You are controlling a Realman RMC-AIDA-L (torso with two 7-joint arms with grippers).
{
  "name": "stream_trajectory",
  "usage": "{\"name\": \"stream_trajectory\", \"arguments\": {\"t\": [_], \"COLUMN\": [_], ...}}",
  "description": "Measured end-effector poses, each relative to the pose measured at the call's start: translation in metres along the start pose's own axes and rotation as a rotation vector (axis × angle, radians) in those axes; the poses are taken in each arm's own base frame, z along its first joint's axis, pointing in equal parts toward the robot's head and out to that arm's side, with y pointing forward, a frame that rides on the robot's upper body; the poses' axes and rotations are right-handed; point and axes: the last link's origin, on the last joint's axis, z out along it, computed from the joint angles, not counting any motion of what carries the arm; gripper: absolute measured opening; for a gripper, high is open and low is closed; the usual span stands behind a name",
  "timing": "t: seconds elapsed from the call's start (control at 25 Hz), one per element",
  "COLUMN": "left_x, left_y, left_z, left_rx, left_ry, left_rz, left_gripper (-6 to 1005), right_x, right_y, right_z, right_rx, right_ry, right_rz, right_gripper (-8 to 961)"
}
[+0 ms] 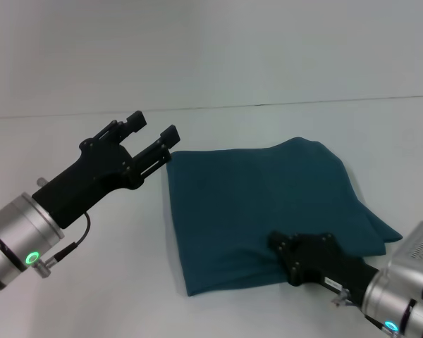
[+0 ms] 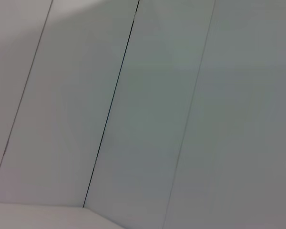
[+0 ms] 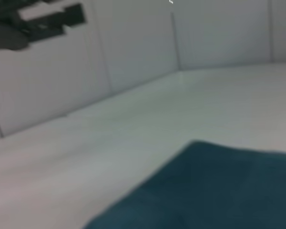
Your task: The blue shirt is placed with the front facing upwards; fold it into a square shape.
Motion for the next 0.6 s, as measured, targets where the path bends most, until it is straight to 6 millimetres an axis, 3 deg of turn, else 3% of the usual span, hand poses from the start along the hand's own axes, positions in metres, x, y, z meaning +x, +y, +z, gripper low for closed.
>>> {"name": "stream_trajectory", "arguments": {"t": [0.2,0.36,0.48,0.6], "left_x": [-0.003,-0.005,-0.002,0.000], "left_y": [0.000,0.003,0.006,0.004], "left_z": [-0.002,-0.004,-0.002,0.001], "left_rx": [-0.001,-0.042,-0.104,-0.133], "left_ry": [-0.014,-0.042,-0.089,-0.145], "left_rz": [0.004,0.036,0.064,0.061], "left_gripper": [750,751,751,751], "right_x": [0.007,-0.007,-0.028,-0.057], "right_y": [-0.003,-0.006,-0.031,-0.063], "right_z": [-0.014,-0.035,-0.051,-0.060], "right_rx": [0.012,0.003,0.050,0.024], "right_ry": [-0.002,-0.141,-0.229,-0.184], "right_rz": [0.005,-0.023,-0.009,0.010], "right_gripper": [23,25,27,29]}}
